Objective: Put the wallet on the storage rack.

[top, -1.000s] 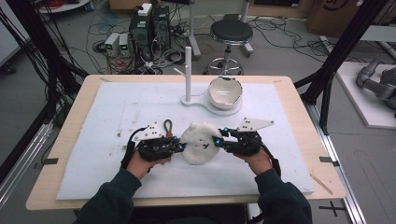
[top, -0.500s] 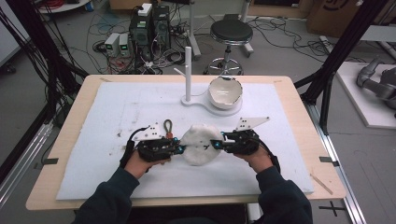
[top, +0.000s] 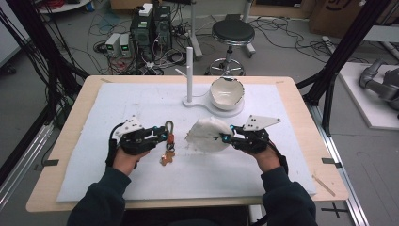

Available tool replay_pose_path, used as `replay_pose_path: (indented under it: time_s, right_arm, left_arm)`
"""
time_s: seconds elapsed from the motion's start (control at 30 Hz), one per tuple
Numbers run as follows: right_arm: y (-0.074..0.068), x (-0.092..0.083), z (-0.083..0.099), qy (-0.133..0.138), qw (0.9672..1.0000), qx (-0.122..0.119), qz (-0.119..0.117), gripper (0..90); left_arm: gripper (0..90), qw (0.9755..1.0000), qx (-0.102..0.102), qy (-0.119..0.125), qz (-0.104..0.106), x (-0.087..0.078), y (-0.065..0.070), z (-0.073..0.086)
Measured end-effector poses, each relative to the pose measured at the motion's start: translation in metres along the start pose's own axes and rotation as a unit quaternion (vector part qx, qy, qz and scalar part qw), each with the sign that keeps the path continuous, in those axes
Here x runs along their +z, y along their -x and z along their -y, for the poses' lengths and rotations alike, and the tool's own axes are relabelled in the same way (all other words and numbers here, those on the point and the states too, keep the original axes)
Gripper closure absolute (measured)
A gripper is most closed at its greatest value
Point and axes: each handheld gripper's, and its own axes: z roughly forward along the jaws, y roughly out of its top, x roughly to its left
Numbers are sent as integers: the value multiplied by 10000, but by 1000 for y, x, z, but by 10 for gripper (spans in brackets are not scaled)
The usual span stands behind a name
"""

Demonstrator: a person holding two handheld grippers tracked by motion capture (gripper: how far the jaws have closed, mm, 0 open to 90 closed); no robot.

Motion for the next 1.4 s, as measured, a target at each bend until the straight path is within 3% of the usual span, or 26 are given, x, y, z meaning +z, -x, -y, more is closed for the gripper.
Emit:
replay_pose_path:
  time_s: [0.1, 0.2, 0.23, 0.37, 0.47, 0.6, 0.67, 0.7, 0.77, 0.8, 0.83, 0.87, 0.93, 1.0, 1.03, 1.1, 1.23, 1.27, 1.4]
  right_arm:
    - [7, -6, -7, 30, 9996, -143, 231, 750]
    - [13, -9, -14, 60, 9989, -231, 403, 750]
    - [21, -13, -21, 21, 9976, -334, 602, 751]
    - [37, -20, -34, -4, 9948, -424, 924, 750]
    - [52, -23, -45, -41, 9916, -503, 1187, 749]
    - [73, -24, -57, -187, 9852, -702, 1555, 748]
    - [80, -24, -61, -218, 9837, -723, 1634, 748]
    - [89, -23, -67, -323, 9804, -797, 1771, 748]
    - [97, -21, -72, -379, 9772, -861, 1904, 747]
    - [97, -21, -72, -379, 9772, -861, 1904, 747]
    - [104, -18, -77, -481, 9719, -1019, 2066, 747]
    - [108, -15, -79, -514, 9700, -1067, 2124, 746]
    - [113, -10, -81, -621, 9668, -1160, 2192, 745]
    - [119, -2, -83, -760, 9613, -1327, 2292, 745]
    - [119, -2, -83, -760, 9613, -1327, 2292, 745]
    - [124, 11, -82, -782, 9549, -1615, 2364, 742]
    - [129, 21, -78, -884, 9554, -1638, 2291, 742]
    - [132, 31, -74, -1096, 9523, -1764, 2235, 742]
    - [132, 39, -70, -1216, 9505, -1884, 2150, 742]
  left_arm:
    - [638, 9997, -128, 61, -196, -9, -9, 0]
    - [509, 9991, -239, 79, -333, -13, -14, 0]
    - [472, 9985, -330, 99, -414, -18, -20, 0]
    - [326, 9969, -535, 158, -550, -24, -27, 2]
    - [276, 9963, -571, 178, -611, -25, -29, 4]
    - [254, 9964, -556, 176, -609, -26, -30, 5]
    - [254, 9964, -556, 169, -617, -26, -31, 5]
    - [254, 9962, -589, 173, -610, -25, -31, 6]
    - [254, 9963, -589, 162, -613, -25, -32, 6]
    - [254, 9963, -589, 162, -613, -25, -32, 6]
    - [254, 9962, -586, 149, -621, -25, -32, 6]
    - [254, 9961, -602, 153, -621, -25, -32, 7]
    - [254, 9962, -610, 139, -611, -25, -32, 7]
    - [254, 9963, -608, 122, -596, -24, -32, 7]
    - [254, 9963, -608, 122, -596, -24, -32, 7]
    - [254, 9962, -622, 110, -603, -25, -32, 7]
    - [254, 9958, -668, 133, -614, -25, -32, 7]
    - [254, 9958, -676, 125, -612, -25, -33, 7]
    - [254, 9959, -674, 102, -603, -24, -33, 7]
